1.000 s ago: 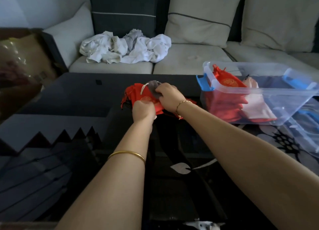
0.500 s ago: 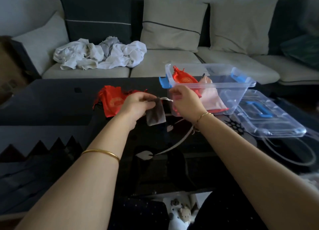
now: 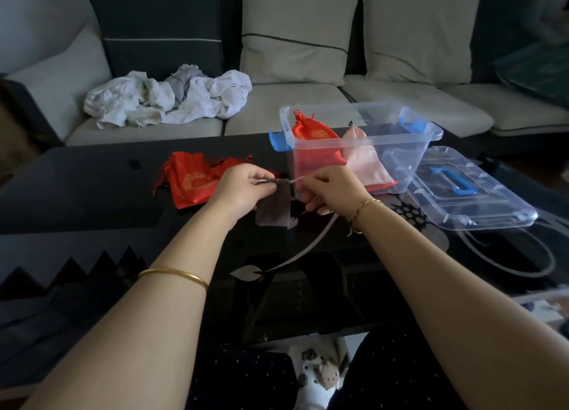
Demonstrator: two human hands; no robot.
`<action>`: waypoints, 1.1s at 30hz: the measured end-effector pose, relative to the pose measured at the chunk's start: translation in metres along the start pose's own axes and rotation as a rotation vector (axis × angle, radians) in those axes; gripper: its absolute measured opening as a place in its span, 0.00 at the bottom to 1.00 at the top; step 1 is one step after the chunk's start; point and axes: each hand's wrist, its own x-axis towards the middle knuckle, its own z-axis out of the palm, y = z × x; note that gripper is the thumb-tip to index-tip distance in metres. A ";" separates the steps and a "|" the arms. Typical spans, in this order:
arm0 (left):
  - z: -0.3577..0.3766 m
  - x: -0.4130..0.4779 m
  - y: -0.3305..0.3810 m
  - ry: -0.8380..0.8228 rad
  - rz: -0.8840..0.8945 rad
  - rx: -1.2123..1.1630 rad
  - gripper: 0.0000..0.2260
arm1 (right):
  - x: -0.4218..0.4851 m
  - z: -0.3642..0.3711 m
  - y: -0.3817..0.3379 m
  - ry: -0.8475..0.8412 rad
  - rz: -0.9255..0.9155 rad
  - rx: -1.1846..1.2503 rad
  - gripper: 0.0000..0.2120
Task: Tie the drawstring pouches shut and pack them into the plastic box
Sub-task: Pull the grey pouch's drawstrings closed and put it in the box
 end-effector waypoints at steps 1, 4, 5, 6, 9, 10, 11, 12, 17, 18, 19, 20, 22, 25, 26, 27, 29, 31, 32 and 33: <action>0.000 0.000 -0.001 -0.010 0.022 0.071 0.04 | 0.000 -0.001 0.001 0.001 0.008 0.022 0.10; 0.001 -0.002 -0.002 -0.019 0.081 0.243 0.04 | -0.001 -0.002 0.004 -0.014 0.043 0.089 0.10; 0.001 -0.002 -0.001 -0.012 0.094 0.288 0.05 | -0.002 -0.002 0.004 -0.016 0.054 0.105 0.10; 0.001 -0.003 -0.001 -0.010 0.105 0.332 0.06 | -0.002 -0.002 0.004 -0.014 0.064 0.121 0.09; 0.000 -0.003 0.000 -0.043 0.114 0.419 0.07 | -0.003 -0.003 0.004 0.010 0.082 0.157 0.09; 0.000 -0.003 0.000 -0.053 0.107 0.430 0.08 | -0.003 -0.003 0.004 0.025 0.085 0.163 0.10; 0.000 -0.004 0.000 -0.056 0.100 0.436 0.09 | -0.004 -0.004 0.004 0.040 0.090 0.172 0.12; -0.001 -0.004 0.000 -0.051 0.094 0.435 0.09 | -0.004 -0.004 0.005 0.052 0.095 0.183 0.13; -0.007 -0.003 -0.003 0.024 0.035 0.352 0.10 | -0.001 -0.004 0.007 0.106 0.189 0.277 0.13; -0.008 -0.003 -0.003 0.030 0.022 0.319 0.09 | -0.001 -0.004 0.007 0.113 0.213 0.294 0.13; -0.008 -0.003 -0.002 0.030 0.005 0.287 0.08 | 0.001 -0.003 0.007 0.115 0.236 0.316 0.13; -0.008 -0.003 -0.001 0.028 -0.016 0.258 0.08 | 0.001 -0.003 0.006 0.112 0.262 0.352 0.12; -0.010 -0.004 -0.001 0.044 -0.055 0.214 0.10 | 0.001 -0.004 0.005 0.104 0.312 0.447 0.12; -0.013 -0.004 0.001 0.136 -0.073 0.227 0.11 | 0.002 -0.010 0.007 0.157 0.367 0.478 0.11; -0.012 -0.003 0.003 0.156 -0.072 0.230 0.12 | 0.002 -0.011 0.008 0.179 0.385 0.474 0.11; -0.010 -0.002 0.006 0.170 -0.081 0.197 0.12 | 0.003 -0.010 0.009 0.197 0.403 0.476 0.11; -0.005 0.000 0.014 0.186 -0.174 -0.052 0.13 | 0.004 -0.006 0.009 0.211 0.449 0.479 0.11; 0.000 0.001 0.022 0.148 -0.248 -0.434 0.12 | 0.004 0.000 0.007 0.167 0.502 0.457 0.12; 0.001 0.001 0.025 0.114 -0.249 -0.611 0.13 | 0.004 0.003 0.006 0.129 0.516 0.437 0.12; 0.002 0.000 0.027 0.080 -0.238 -0.762 0.13 | 0.004 0.006 0.005 0.094 0.517 0.414 0.12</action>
